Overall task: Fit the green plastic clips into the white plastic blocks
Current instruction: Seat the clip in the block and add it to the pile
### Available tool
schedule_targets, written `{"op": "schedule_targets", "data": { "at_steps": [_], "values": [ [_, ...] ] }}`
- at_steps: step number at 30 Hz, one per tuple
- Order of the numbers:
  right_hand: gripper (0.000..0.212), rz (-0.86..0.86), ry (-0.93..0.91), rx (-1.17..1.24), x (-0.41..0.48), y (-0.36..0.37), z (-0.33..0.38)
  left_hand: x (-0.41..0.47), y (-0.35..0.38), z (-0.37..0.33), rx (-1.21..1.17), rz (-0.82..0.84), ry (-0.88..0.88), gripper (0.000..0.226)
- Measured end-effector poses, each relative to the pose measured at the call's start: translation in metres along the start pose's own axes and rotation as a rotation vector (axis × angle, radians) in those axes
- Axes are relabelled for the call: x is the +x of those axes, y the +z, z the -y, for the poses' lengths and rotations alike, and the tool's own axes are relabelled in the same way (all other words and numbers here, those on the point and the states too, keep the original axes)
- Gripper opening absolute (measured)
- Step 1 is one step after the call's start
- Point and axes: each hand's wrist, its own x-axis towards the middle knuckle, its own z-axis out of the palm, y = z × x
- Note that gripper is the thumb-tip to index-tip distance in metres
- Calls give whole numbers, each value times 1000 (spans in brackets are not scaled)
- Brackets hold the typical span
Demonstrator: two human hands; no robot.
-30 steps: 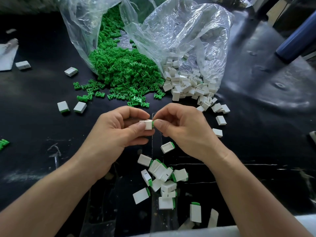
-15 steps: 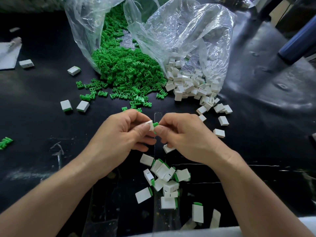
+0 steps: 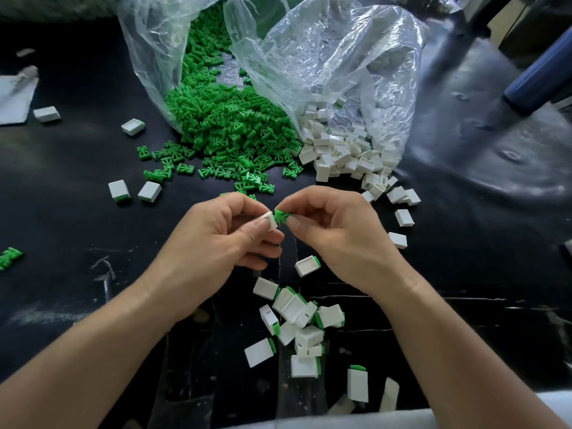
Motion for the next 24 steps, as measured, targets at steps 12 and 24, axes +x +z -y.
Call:
{"op": "schedule_targets", "data": {
  "at_steps": [12,24],
  "values": [
    [19,31,70,26,0,4,0,-1,0,-3,-17,13,35,8],
    [22,76,-14,-149,-4,0,7,0,-1,1,6,27,23,8]
  ]
}}
